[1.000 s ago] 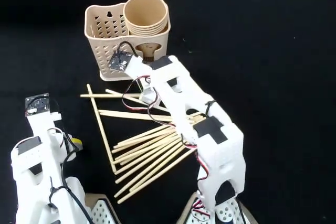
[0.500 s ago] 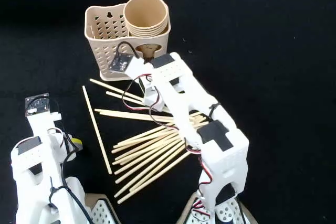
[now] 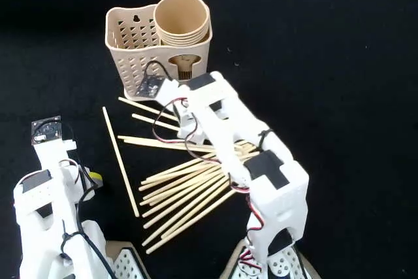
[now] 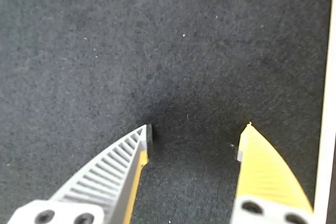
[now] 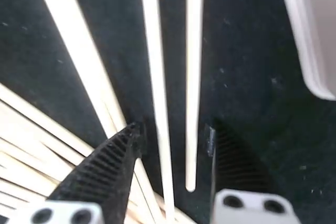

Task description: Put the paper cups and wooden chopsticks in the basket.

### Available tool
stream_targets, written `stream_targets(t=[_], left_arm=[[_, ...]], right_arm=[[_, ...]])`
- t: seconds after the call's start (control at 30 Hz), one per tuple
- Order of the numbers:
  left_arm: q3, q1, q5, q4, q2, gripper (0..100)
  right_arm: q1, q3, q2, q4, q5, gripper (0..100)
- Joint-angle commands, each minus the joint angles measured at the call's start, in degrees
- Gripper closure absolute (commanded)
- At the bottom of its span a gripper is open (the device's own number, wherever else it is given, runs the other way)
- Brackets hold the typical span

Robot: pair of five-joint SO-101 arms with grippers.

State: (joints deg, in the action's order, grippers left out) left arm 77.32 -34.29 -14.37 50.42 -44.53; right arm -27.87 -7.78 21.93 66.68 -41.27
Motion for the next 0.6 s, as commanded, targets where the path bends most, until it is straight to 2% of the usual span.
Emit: stream_targets(t=[0.0,0.27,0.57], left_arm=[[-0.04,-0.04,0.35,-0.70,-0.70,72],[-0.04,-0.04,0.35,-0.70,-0.70,72],[-0.04,-0.04,0.35,-0.62,-0.70,72]], right_arm=[[-1.85,0.48,-3.03,-3.16,-0.18,79.4],[0.53,0.31,-3.03,-7.91,-0.35,79.4],[1.32,-0.04,1.98,-8.09,-0.44,79.4]])
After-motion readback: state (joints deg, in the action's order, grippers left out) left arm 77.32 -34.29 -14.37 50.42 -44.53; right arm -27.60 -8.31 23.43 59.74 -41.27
